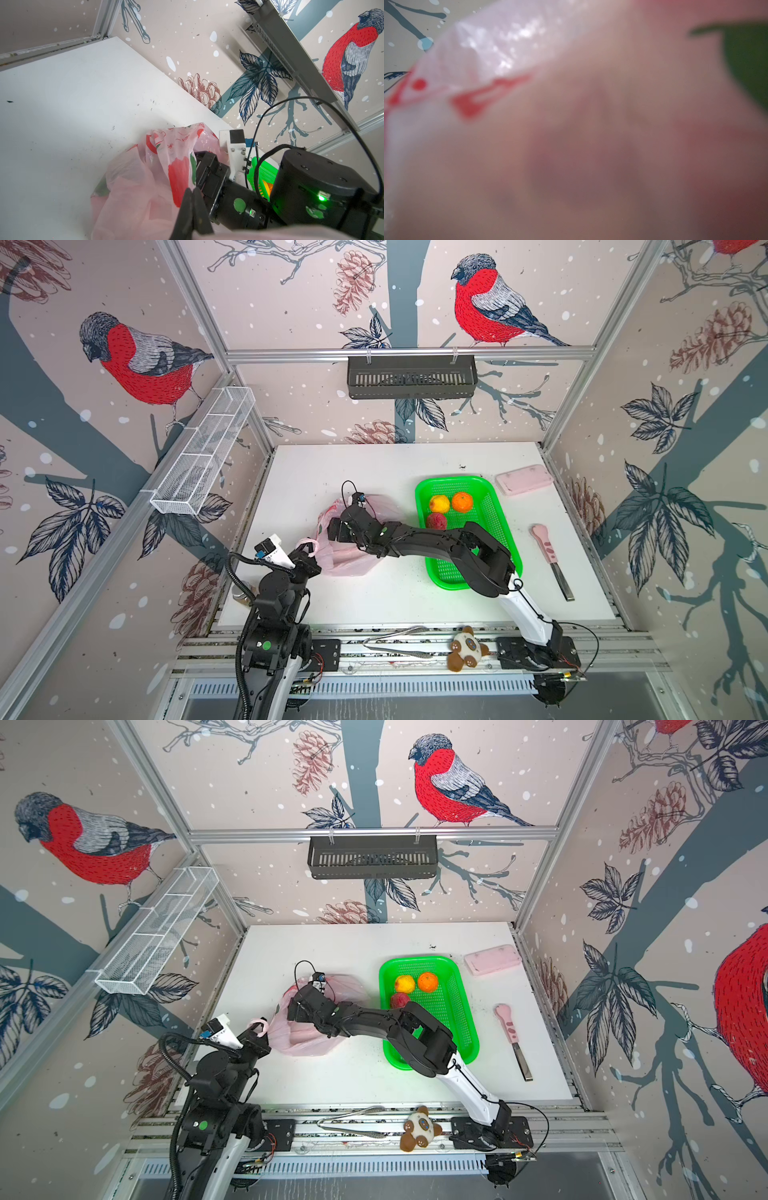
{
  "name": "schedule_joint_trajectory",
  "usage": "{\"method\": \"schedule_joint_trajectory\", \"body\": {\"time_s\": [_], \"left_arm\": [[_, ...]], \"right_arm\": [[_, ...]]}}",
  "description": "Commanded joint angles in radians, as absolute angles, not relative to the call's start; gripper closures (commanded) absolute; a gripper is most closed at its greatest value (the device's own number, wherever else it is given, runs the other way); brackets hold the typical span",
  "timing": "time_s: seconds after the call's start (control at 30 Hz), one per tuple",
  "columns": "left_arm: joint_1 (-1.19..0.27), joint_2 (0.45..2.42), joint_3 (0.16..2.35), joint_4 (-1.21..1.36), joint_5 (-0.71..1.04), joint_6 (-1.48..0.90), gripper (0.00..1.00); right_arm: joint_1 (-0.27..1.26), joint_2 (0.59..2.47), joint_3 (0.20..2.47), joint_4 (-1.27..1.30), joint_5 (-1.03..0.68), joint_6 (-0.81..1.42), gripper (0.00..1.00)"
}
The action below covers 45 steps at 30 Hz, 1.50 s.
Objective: Untie the knot of the plastic bag and take out the fruit
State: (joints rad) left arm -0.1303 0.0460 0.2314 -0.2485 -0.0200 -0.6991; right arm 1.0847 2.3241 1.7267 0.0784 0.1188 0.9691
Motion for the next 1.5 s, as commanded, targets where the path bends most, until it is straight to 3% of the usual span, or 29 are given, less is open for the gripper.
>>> {"method": "schedule_joint_trajectory", "body": {"time_s": [0.0, 0.57, 1.33, 1.47], "left_arm": [[-0.130, 0.044, 0.227, -0.206, 0.022, -0.709, 1.00], [-0.130, 0.063, 0.218, -0.168, 0.163, -0.739, 1.00], [-0.130, 0.040, 0.199, -0.149, 0.155, -0.728, 1.00], [-0.131, 0.040, 0.198, -0.149, 0.158, -0.729, 1.00]], "right_arm": [[1.080, 2.329, 1.715, 0.152, 0.107, 1.022, 0.08], [1.072, 2.353, 1.680, 0.282, 0.141, 1.194, 0.08], [1.122, 2.247, 1.563, 0.263, 0.105, 1.229, 0.12], [1.141, 2.211, 1.567, 0.190, 0.177, 1.187, 0.14]]}}
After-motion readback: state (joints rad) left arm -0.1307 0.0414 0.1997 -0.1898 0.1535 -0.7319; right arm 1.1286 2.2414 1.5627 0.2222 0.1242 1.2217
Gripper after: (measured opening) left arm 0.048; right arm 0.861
